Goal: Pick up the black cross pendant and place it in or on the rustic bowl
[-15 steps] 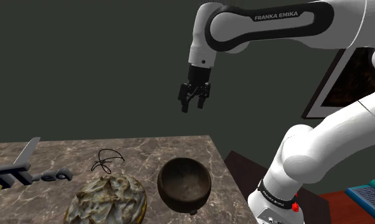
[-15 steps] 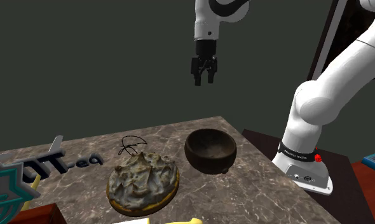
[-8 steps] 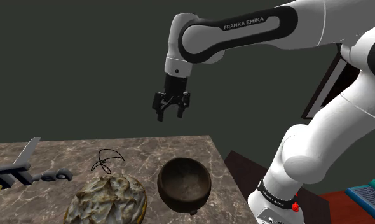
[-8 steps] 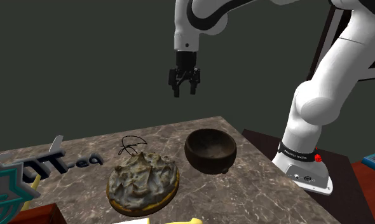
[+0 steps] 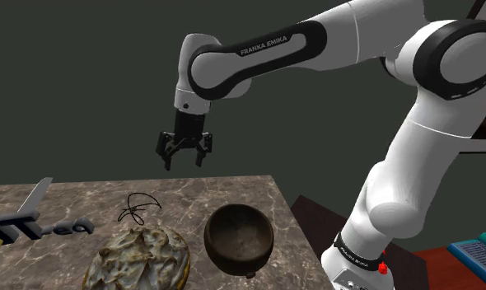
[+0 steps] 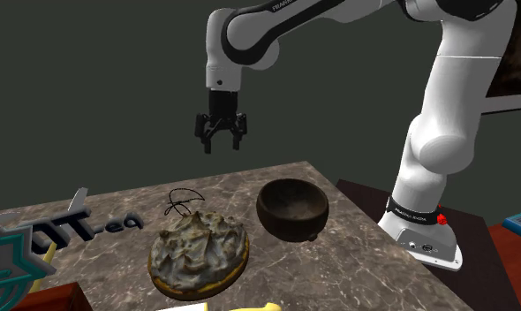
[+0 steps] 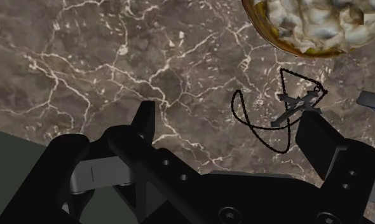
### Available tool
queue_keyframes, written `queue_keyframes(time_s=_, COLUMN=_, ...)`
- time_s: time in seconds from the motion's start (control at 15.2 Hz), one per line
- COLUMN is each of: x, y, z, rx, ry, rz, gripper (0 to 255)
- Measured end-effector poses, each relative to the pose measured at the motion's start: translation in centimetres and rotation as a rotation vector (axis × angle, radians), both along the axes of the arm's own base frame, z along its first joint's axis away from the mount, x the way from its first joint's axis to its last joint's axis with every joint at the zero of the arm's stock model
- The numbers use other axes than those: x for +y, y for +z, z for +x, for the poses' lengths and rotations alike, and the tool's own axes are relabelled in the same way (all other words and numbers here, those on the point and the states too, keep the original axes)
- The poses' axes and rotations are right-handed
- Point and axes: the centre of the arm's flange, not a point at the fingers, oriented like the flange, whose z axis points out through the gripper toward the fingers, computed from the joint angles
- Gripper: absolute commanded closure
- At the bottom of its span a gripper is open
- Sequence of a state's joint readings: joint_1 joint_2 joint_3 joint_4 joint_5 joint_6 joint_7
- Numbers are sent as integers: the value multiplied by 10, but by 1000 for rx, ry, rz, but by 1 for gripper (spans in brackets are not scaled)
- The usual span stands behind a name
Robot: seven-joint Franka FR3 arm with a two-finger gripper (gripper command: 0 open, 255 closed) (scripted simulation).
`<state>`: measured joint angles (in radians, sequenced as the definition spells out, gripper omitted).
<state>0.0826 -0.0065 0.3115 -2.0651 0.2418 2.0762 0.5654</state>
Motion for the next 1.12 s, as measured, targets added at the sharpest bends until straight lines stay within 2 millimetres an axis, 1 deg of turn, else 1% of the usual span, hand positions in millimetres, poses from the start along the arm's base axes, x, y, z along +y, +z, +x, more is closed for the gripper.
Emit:
queue_keyframes(time_s=0.07, x=6, y=-2, z=8, rx=2, ry=-11, rz=5, gripper=0)
queue_keyframes(time_s=0.4, x=47, y=-27, z=48, rx=7, ry=-64, rz=29, gripper=0)
queue_keyframes(time_s=0.46, x=56, y=-29, z=60, rx=9, ry=-75, rz=33, gripper=0)
queue_keyframes(time_s=0.73, x=82, y=-51, z=95, rx=13, ry=-116, rz=52, gripper=0)
queue_keyframes(time_s=0.86, x=87, y=-60, z=100, rx=14, ry=-123, rz=54, gripper=0)
queue_keyframes(time_s=1.12, x=94, y=-80, z=101, rx=14, ry=-125, rz=55, gripper=0)
